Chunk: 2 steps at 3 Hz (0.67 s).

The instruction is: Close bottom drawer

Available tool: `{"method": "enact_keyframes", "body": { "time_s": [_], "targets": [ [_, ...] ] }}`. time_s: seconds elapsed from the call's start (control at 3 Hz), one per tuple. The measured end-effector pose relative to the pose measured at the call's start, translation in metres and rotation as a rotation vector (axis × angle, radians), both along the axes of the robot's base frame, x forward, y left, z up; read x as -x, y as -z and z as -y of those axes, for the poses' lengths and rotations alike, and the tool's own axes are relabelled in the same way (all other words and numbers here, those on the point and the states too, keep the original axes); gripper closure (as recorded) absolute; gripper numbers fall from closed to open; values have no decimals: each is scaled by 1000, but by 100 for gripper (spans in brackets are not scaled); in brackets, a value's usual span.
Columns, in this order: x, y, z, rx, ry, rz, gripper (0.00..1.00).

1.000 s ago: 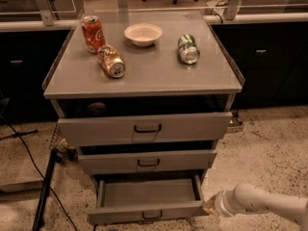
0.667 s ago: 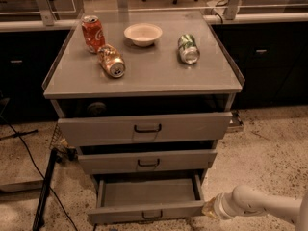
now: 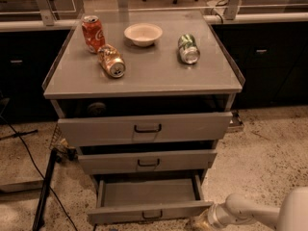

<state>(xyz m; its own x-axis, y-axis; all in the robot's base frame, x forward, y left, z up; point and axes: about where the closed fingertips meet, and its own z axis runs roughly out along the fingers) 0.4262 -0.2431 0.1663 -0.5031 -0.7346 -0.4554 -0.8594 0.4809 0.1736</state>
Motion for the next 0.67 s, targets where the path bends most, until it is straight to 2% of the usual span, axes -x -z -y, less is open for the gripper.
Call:
{"method": "enact_keyframes", "body": {
  "time_s": [0.33, 0.67],
  "targets": [
    [5, 19, -7, -47, -11, 4, 100],
    [3, 16, -25, -182, -20, 131, 100]
  ]
}}
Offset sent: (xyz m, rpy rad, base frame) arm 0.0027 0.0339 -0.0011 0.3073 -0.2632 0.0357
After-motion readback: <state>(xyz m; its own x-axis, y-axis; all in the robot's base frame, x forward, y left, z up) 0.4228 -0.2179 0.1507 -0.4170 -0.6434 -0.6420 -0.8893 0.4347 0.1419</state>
